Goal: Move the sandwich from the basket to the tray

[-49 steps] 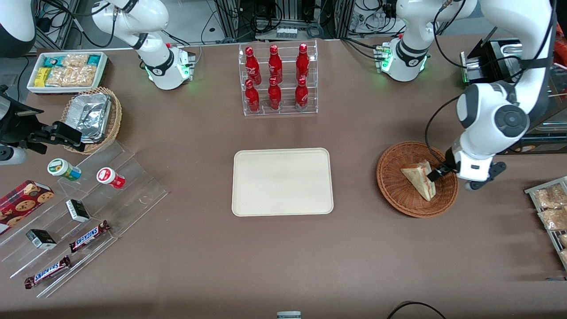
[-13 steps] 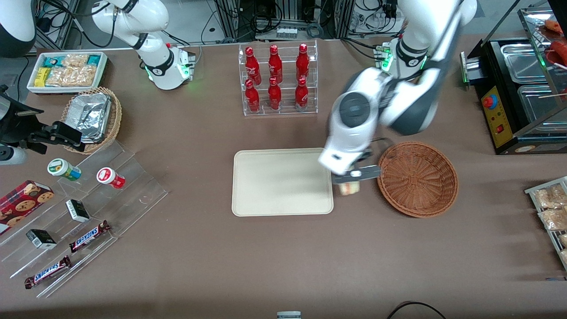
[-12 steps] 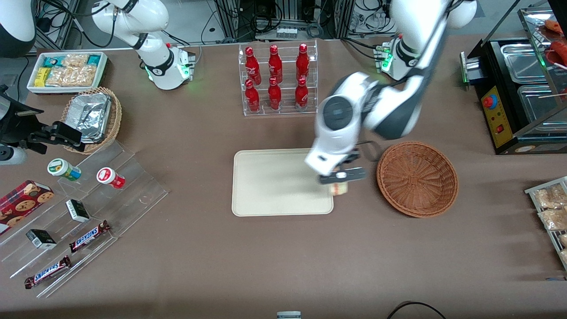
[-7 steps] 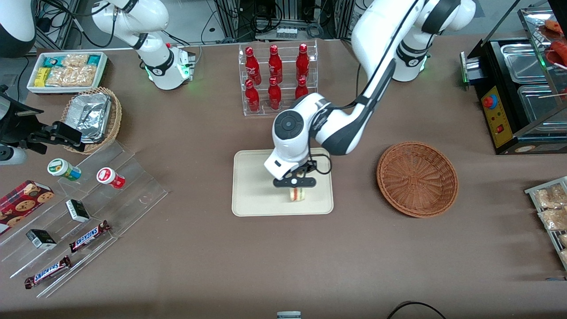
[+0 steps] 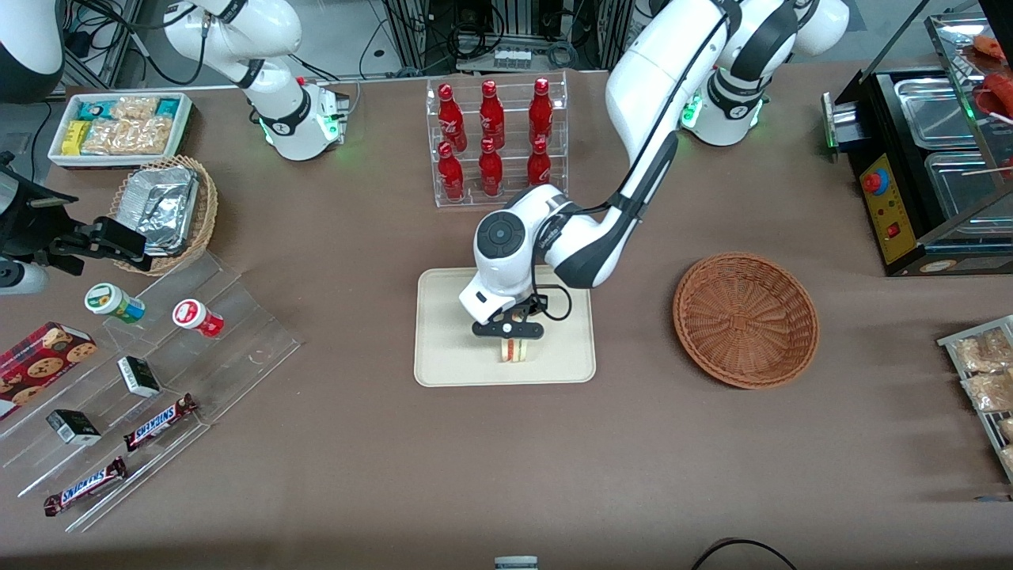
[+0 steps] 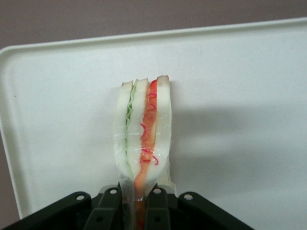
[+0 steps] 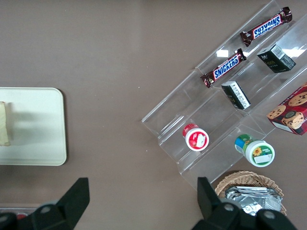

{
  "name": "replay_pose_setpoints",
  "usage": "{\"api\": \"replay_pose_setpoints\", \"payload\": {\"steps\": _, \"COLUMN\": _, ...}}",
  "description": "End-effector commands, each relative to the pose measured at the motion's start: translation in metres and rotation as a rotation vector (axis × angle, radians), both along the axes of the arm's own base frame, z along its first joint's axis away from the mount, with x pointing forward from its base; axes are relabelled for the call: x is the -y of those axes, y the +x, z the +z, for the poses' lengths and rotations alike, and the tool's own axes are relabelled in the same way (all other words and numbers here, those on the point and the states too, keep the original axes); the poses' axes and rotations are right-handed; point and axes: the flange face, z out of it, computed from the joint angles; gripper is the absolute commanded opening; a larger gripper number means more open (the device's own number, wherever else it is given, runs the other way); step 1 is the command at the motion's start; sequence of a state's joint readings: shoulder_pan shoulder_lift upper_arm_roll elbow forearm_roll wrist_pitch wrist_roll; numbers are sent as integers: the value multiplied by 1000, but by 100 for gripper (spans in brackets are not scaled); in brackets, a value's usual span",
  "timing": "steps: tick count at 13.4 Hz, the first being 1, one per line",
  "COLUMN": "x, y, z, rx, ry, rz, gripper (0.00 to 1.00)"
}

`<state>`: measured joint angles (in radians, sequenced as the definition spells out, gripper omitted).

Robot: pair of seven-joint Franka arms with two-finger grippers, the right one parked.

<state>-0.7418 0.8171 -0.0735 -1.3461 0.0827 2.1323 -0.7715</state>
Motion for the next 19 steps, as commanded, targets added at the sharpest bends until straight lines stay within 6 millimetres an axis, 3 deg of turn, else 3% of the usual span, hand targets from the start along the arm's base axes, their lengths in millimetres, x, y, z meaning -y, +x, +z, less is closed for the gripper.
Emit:
{"api": "replay_pose_setpoints", "payload": {"steps": 1, "x": 7, "y": 1, "z": -2, "rx": 10, "ry": -1, "rz": 9, "gripper": 11}}
{"api": "replay_pose_setpoints", "payload": {"steps": 2, "x": 7, "y": 3, "z": -1, "rx": 12, "ry": -3, "rz": 17, "gripper": 26}}
{"api": "replay_pose_setpoints", "payload": {"steps": 4, "x": 4, "y": 8, "z": 12, "rx": 19, "ry": -12, "rz": 47, "gripper": 88}}
{"api": "replay_pose_setpoints", "payload": {"steps": 5, "x": 2, "y": 9, "z": 24, "rx": 21, "ry": -15, "rz": 79, "gripper": 100}}
{"api": "replay_pose_setpoints", "payload": {"steps": 7, "x": -7, "y": 15, "z": 73, "rx": 39, "ry": -25, "rz": 101, "gripper": 100}}
{"api": "replay_pose_setpoints", "payload": {"steps": 9, "x": -40, "y": 29, "z": 146, "rx": 48, "ry": -25, "rz": 153, "gripper": 100}}
{"api": "replay_pose_setpoints", "payload": {"steps": 10, "x": -61, "y": 28, "z": 187, "rx": 40, "ry": -8, "rz": 203, "gripper": 100}}
{"api": "replay_pose_setpoints", "payload": {"steps": 11, "x": -91, "y": 33, "z": 224, "rx": 33, "ry": 2, "rz": 275, "gripper": 100}}
{"api": "replay_pose_setpoints", "payload": {"steps": 12, "x": -137, "y": 45, "z": 261, "rx": 27, "ry": 8, "rz": 338, "gripper": 100}}
{"api": "replay_pose_setpoints", "payload": {"steps": 13, "x": -160, "y": 45, "z": 289, "rx": 31, "ry": 11, "rz": 366, "gripper": 100}}
{"api": "replay_pose_setpoints", "payload": {"steps": 14, "x": -182, "y": 41, "z": 308, "rx": 17, "ry": 31, "rz": 380, "gripper": 100}}
{"api": "replay_pose_setpoints", "payload": {"steps": 17, "x": -278, "y": 41, "z": 368, "rx": -13, "ry": 47, "rz": 319, "gripper": 100}}
{"api": "replay_pose_setpoints", "payload": {"steps": 19, "x": -324, "y": 41, "z": 387, "rx": -37, "ry": 53, "rz": 274, "gripper": 100}}
